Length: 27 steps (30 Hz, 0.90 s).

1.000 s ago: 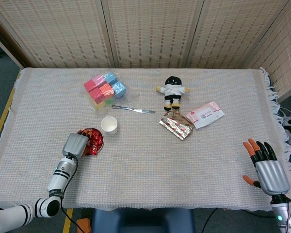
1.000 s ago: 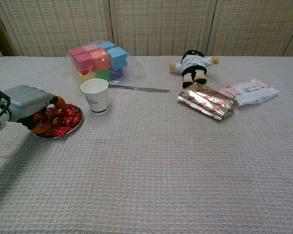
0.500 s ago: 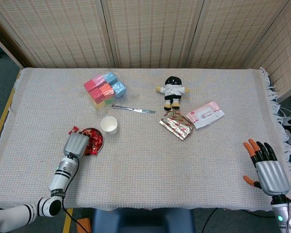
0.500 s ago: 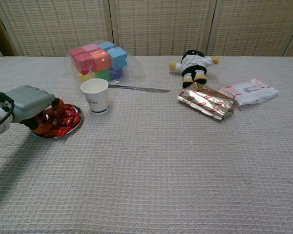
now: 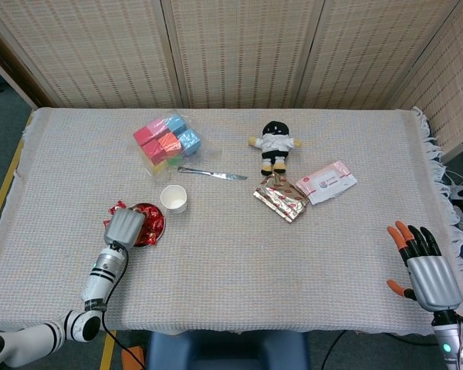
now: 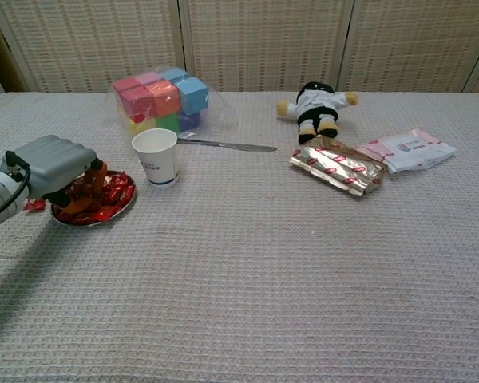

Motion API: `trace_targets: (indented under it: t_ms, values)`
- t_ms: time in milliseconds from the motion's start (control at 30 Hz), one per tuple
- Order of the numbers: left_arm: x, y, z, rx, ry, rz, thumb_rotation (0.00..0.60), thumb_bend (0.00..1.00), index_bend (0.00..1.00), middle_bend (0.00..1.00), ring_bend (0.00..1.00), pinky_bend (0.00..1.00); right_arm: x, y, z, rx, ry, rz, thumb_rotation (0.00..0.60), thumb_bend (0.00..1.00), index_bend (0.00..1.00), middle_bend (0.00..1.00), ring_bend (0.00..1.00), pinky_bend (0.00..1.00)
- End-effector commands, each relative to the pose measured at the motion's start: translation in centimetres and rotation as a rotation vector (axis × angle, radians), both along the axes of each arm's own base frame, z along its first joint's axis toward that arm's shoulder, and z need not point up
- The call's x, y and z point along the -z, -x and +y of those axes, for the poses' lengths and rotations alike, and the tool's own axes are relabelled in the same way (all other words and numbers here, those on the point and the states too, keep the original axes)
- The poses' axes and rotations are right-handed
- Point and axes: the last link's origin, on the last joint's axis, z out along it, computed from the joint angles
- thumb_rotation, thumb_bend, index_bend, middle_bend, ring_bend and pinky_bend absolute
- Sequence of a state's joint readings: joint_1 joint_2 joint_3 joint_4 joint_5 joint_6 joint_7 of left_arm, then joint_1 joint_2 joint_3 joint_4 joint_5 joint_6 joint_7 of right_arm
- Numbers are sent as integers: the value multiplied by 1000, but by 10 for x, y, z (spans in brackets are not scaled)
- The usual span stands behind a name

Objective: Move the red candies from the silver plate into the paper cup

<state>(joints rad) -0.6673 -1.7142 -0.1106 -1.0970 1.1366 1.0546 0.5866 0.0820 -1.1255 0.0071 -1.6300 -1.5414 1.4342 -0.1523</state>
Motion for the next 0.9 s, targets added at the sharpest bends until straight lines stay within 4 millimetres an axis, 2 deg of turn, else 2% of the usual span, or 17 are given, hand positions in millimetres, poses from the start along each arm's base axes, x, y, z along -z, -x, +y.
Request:
trace_targets:
  t_ms: [33, 267, 533, 900]
  values:
    - [2, 1, 1, 2, -1, 2, 600, 403, 538, 534, 554, 1000, 0, 0, 0, 0, 0, 0, 600, 0, 0, 0, 0, 10]
    - [4, 1, 2, 7, -10, -5, 600, 410, 594, 617, 594, 1000, -1, 0, 0, -1, 2, -1, 600, 0, 0, 0, 0, 19]
    - [0, -1, 0, 28, -29, -46, 600, 474, 661, 695, 645, 1000, -1, -1, 1, -4, 4, -2, 600, 0, 0, 0, 0, 30]
    - [-41, -19, -5, 83, -74, -156, 600, 485, 675, 713, 650, 1000, -1, -1, 1, -6, 3, -5, 600, 0, 0, 0, 0, 39]
